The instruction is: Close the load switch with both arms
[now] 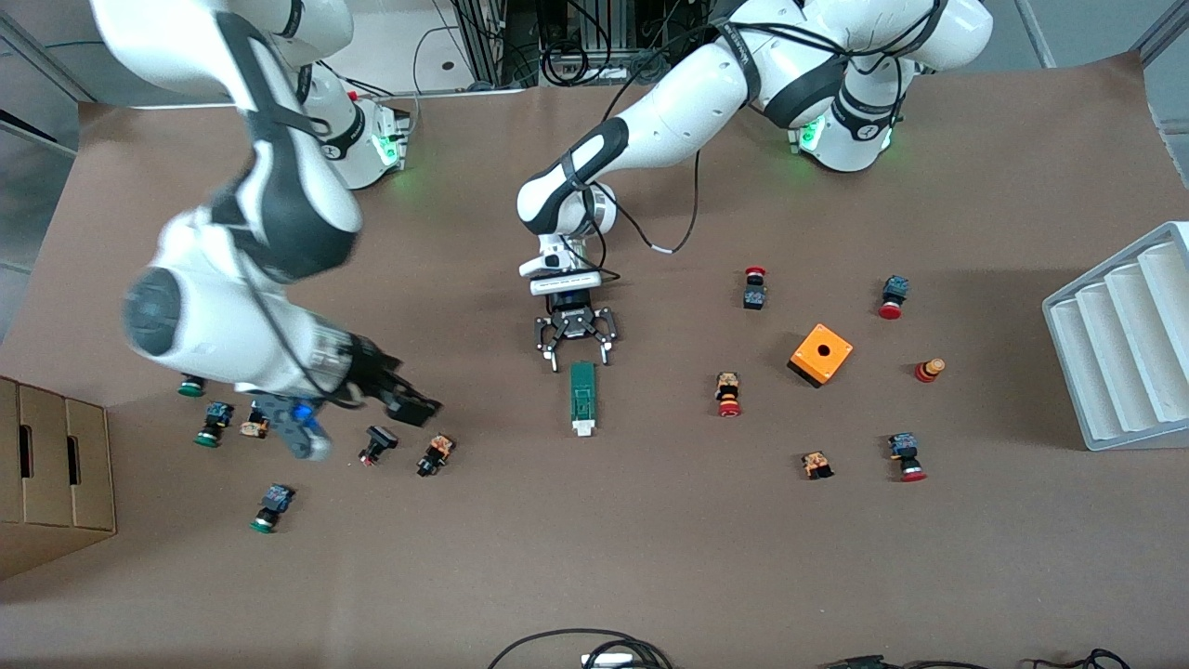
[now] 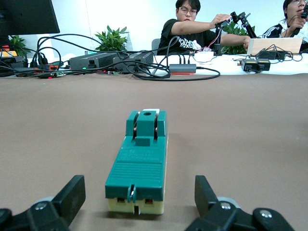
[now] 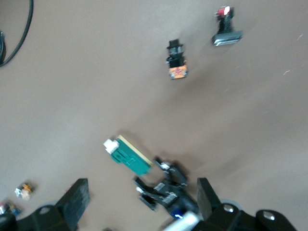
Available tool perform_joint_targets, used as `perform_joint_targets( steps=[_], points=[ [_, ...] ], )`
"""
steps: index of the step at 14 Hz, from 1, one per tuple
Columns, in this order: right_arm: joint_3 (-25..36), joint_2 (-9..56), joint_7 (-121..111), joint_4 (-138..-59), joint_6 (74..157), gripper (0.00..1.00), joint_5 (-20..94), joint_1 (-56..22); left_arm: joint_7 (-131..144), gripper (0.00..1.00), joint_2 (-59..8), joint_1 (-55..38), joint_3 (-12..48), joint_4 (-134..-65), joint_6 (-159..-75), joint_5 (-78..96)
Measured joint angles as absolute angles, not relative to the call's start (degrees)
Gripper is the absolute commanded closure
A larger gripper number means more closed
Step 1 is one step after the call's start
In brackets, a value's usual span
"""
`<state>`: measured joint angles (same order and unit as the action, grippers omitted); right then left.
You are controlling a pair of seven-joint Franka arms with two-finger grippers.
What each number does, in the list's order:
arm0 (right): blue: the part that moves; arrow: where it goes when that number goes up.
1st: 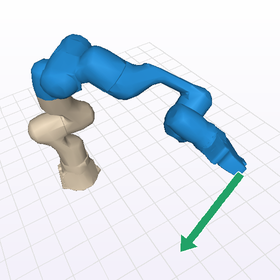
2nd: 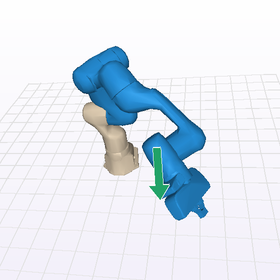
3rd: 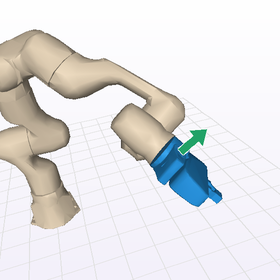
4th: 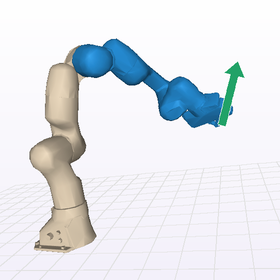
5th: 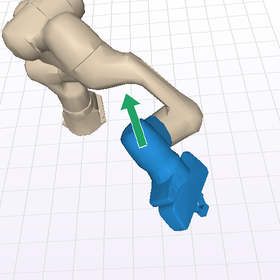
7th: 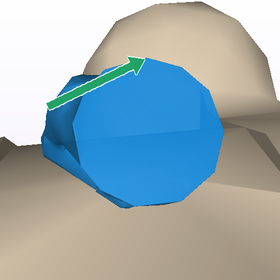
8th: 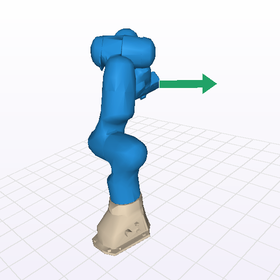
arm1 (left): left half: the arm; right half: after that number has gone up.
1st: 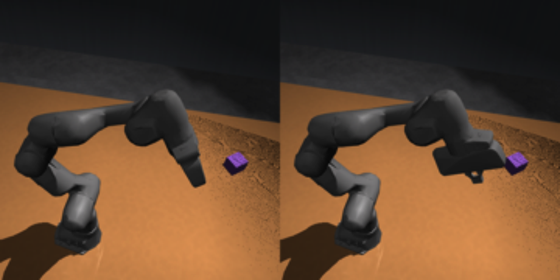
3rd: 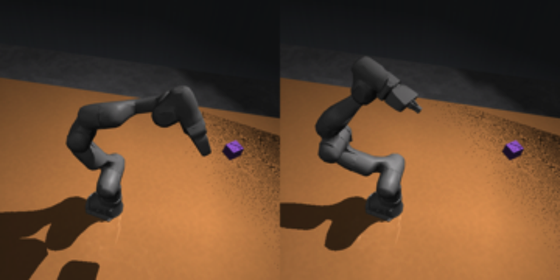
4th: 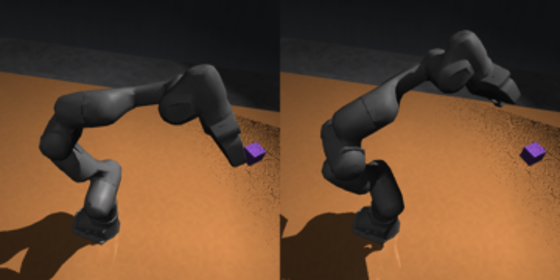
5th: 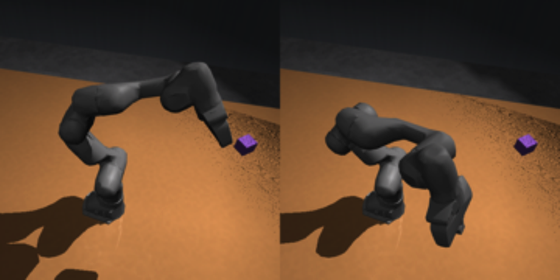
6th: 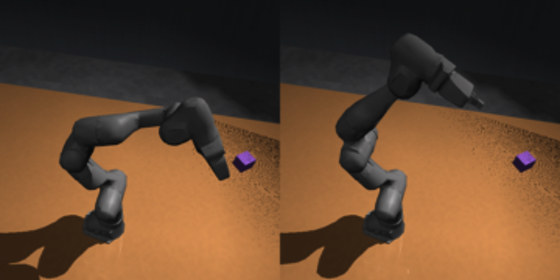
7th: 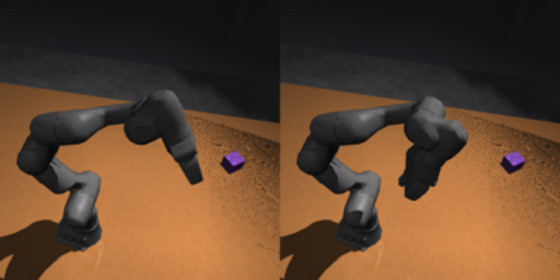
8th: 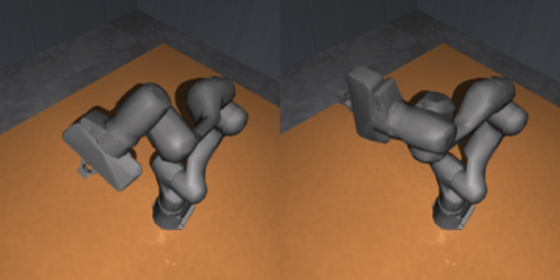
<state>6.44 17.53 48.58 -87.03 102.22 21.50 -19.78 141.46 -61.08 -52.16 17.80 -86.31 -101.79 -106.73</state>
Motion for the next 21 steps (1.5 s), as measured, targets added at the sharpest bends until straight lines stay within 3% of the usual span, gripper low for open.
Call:
perform_joint_targets(
  steps=[3,8,14,21],
  points=[
    [6.5,10.37,31.83,-89.16,94.99,0.0,19.02,-13.8,141.39,0.0,-60.2,-52.15,17.87,-85.78,-101.79,-106.62],
    [8.9,0.74,7.81,-94.84,94.04,0.0,10.31,-9.77,140.9,0.0,-56.62,-52.15,18.69,-85.44,-101.96,-104.5],
    [15.7,-0.67,-8.64,-96.14,96.06,0.0,7.51,-9.38,135.59,0.0,-51.3,-52.1,18.77,-85.24,-104.58,-98.82],
    [15.82,-0.62,-10.34,-96.17,96.25,0.0,6.0,-9.47,122.53,0.0,-42.97,-47.6,18.88,-84.92,-110.13,-90.87]
  ],
)
